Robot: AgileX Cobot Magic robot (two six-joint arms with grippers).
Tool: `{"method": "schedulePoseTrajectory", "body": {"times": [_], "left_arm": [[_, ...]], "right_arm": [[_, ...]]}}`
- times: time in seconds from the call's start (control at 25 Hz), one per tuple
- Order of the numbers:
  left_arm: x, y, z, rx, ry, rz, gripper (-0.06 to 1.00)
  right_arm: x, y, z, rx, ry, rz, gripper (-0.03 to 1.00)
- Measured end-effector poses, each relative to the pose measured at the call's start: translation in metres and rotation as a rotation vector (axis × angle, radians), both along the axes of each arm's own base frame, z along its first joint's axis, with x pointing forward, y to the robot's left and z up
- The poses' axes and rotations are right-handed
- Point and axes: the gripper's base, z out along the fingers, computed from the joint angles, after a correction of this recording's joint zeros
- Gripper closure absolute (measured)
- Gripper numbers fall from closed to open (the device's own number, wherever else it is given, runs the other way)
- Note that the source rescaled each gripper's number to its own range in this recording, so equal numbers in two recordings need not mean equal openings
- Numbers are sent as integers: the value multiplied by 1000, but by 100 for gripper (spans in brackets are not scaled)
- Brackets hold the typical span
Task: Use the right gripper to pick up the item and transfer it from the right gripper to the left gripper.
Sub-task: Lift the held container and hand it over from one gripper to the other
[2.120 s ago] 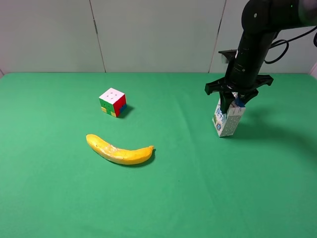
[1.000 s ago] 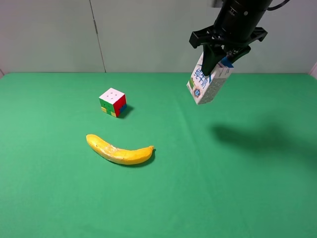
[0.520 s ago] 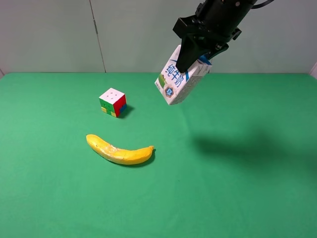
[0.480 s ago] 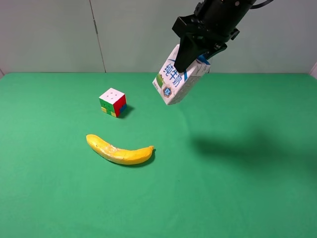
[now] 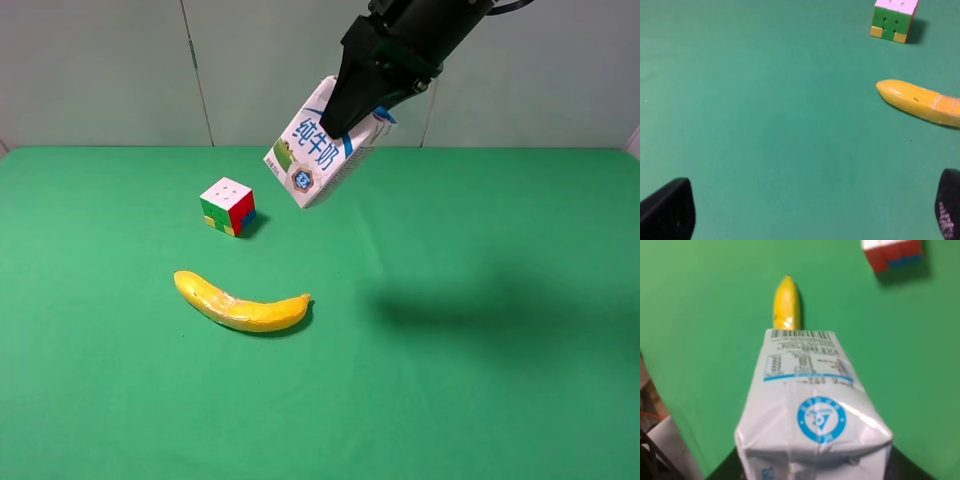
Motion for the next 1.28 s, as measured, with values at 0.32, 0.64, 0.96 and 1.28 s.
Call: {"method": "schedulePoseTrajectory", "body": {"times": [0.32,0.64,0.96,1.28], "left_arm": [[0,0,0,0,0,0,3],[0,0,0,0,0,0,3],[0,0,0,0,0,0,3],[0,-4,0,-17,-3,-37,3]], "right_arm": [[-9,8,-7,116,-4,140,96],[-15,7,-29,133,-6,208,96],[-33,-2,-25,144,-61,212,96],[-43,-7,-9,171,-107,215,96]]}}
